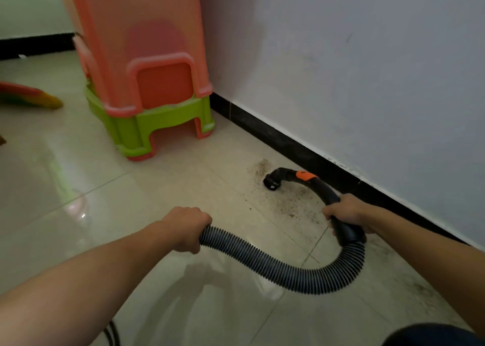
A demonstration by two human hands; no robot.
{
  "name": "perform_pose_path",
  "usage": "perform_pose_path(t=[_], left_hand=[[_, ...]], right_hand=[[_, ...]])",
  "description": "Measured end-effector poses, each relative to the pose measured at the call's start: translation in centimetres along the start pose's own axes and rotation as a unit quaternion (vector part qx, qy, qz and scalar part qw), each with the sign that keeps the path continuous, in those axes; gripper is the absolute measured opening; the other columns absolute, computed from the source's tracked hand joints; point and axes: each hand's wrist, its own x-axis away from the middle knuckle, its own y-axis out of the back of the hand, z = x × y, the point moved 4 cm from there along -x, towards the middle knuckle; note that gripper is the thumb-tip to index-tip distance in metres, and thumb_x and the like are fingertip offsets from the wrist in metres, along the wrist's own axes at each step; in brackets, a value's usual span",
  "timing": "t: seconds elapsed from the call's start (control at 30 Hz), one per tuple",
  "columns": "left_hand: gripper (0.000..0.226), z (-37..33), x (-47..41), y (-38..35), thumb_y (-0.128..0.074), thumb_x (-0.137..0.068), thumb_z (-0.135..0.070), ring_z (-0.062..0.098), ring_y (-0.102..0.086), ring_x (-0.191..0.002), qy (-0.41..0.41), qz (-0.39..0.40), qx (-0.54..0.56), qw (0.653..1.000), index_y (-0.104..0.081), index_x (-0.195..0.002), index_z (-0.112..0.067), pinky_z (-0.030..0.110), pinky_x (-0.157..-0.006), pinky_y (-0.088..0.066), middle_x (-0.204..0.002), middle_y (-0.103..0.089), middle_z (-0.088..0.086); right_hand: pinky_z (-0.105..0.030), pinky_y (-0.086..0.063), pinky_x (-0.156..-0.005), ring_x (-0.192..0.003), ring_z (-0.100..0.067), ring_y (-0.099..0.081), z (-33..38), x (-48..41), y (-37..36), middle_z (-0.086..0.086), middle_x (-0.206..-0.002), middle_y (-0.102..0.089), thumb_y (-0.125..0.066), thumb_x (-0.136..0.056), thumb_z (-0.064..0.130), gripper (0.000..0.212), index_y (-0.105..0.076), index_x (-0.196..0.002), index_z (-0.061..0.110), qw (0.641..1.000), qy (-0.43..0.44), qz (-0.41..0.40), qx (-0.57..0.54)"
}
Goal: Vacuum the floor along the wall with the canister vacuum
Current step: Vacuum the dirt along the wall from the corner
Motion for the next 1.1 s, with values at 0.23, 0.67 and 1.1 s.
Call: perform_pose_path(t=[0.23,0.67,1.1], left_hand=[[0.032,2.3,2.4,-0.2,-0.073,-0.07,-0.028,0.02,-0.059,-0.087,0.015,0.017,0.002,1.0,-0.048,-0.09,-0.027,0.029,-0.066,-0.039,-0.087,-0.05,-0.004],[0.03,1.7,1.4,2.1,-0.069,-0.075,-0.027,0.016,-0.053,-0.081,0.077,-0.005,0.031,0.997,-0.044,-0.091,-0.026,0.027,-0.065,-0.039,-0.087,-0.051,-0.005],[0.034,0.7,-0.8,-0.6,-0.067,-0.078,-0.026,0.018,-0.056,-0.087,0.093,0.043,0.031,0.994,-0.053,-0.108,-0.023,0.028,-0.07,-0.042,-0.092,-0.05,-0.003]], right_hand=[[-0.031,-0.055,-0.051,-0.051,-0.022,-0.065,-0.2,3.3,-5.7,-0.017,-0.072,-0.066,-0.066,-0.08,0.005,0.025,-0.052,-0.101,0.008,0.998,0.03,0.038,0.04],[-0.046,-0.057,-0.065,-0.075,-0.038,-0.064,1.9,-5.7,1.4,-0.031,-0.098,-0.065,-0.065,-0.084,0.003,0.037,-0.053,-0.117,-0.009,0.999,-0.005,-0.053,-0.007],[-0.042,-0.06,-0.059,-0.066,-0.035,-0.068,2.8,-11.6,-0.3,-0.024,-0.083,-0.068,-0.071,-0.08,0.01,0.032,-0.054,-0.105,0.0,0.998,0.041,-0.039,0.002]])
